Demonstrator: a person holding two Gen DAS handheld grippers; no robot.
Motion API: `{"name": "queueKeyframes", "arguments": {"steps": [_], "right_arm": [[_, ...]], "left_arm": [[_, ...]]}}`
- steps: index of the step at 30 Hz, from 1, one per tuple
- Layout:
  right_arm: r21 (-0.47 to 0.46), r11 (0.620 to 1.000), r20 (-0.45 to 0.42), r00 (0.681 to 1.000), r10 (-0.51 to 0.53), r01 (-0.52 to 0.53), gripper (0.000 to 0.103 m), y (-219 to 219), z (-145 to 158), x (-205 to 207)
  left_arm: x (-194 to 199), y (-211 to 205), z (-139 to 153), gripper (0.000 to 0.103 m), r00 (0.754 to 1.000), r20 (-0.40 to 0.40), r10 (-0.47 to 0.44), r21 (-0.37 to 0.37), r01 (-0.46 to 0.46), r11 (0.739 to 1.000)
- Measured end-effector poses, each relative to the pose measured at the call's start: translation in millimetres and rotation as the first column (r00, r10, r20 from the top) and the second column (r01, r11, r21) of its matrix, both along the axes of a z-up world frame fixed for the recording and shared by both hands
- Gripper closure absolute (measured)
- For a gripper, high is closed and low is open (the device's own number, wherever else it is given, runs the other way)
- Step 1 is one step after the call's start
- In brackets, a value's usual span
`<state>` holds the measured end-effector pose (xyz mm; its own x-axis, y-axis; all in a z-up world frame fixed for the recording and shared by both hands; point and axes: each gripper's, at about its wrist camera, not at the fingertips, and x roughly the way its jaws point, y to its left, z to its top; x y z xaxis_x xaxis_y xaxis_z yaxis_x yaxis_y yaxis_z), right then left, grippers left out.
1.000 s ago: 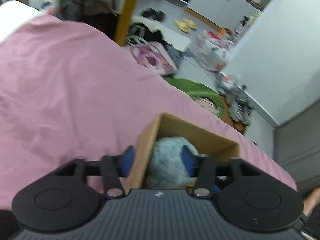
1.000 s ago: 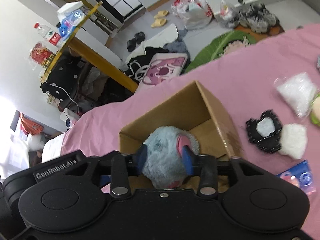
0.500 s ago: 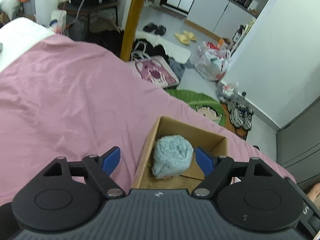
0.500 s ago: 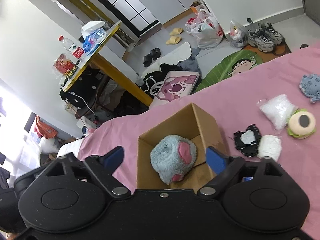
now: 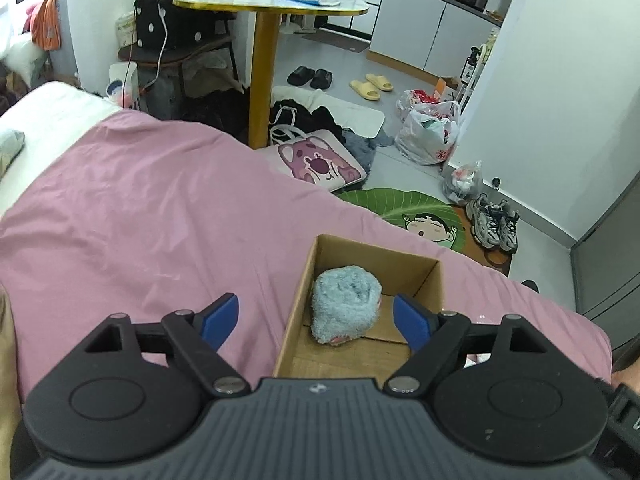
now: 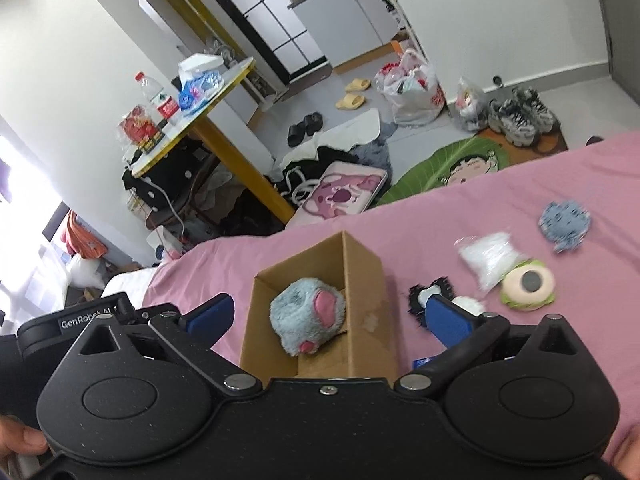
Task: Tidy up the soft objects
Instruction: 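Lower the plush into the box and open the right tool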
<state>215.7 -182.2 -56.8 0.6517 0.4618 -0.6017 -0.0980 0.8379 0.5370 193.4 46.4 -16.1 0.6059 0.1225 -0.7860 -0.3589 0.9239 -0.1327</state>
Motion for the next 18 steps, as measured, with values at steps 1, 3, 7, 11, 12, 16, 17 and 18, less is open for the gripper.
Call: {"name": "queueKeyframes", "arguments": {"steps": [1,3,7,11,12,16,17,18], "right_arm": [[0.001,1.0,0.002,1.0,-0.003,0.003,0.0,-4.0,1.4,-2.1],[0.002,1.0,0.007,1.0,-0.011,0.011,0.0,-15.0,4.6,-6.6],[0.013,1.0,0.028,1.0,-0.011,0.011,0.0,-40.2,11.3,-18.6],[-0.01,1.0,0.028,1.0,-0.014,0.015,0.0,-60.8,15.7,-25.8],[-0.007,1.0,0.026,1.0,-0.011,0.011,0.0,-65.8,16.4,-27.6],[-0.036,0.999,0.029,1.0,0.005,-0.004,0.0,-78.8,20.1,-35.9],[-0.037,0.999,0.025,1.0,-0.001,0.002,0.0,-83.8,20.2,-37.5],[-0.036,0.999,0.019,1.0,-0.006,0.006,0.0,-88.6,20.0,-38.7]], "left_arm": [[-1.1,-3.4,0.9,0.019,1.0,0.0,-0.006,0.004,0.006,1.0],[-3.1,-10.0,4.0,0.017,0.999,-0.01,-0.03,-0.014,0.03,0.999],[-12.2,-24.0,14.0,0.013,0.998,0.008,-0.063,-0.019,0.063,0.998],[-23.2,-38.4,19.7,0.009,0.997,0.027,-0.074,0.01,0.074,0.997],[-24.7,-41.0,19.3,0.008,0.997,0.027,-0.077,0.006,0.077,0.997],[-29.3,-56.0,15.4,0.008,0.994,0.007,-0.106,-0.016,0.106,0.994],[-30.7,-60.9,14.6,0.008,0.993,0.005,-0.119,-0.008,0.119,0.993],[-32.5,-66.0,13.8,0.008,0.992,0.006,-0.129,-0.006,0.13,0.992]]}}
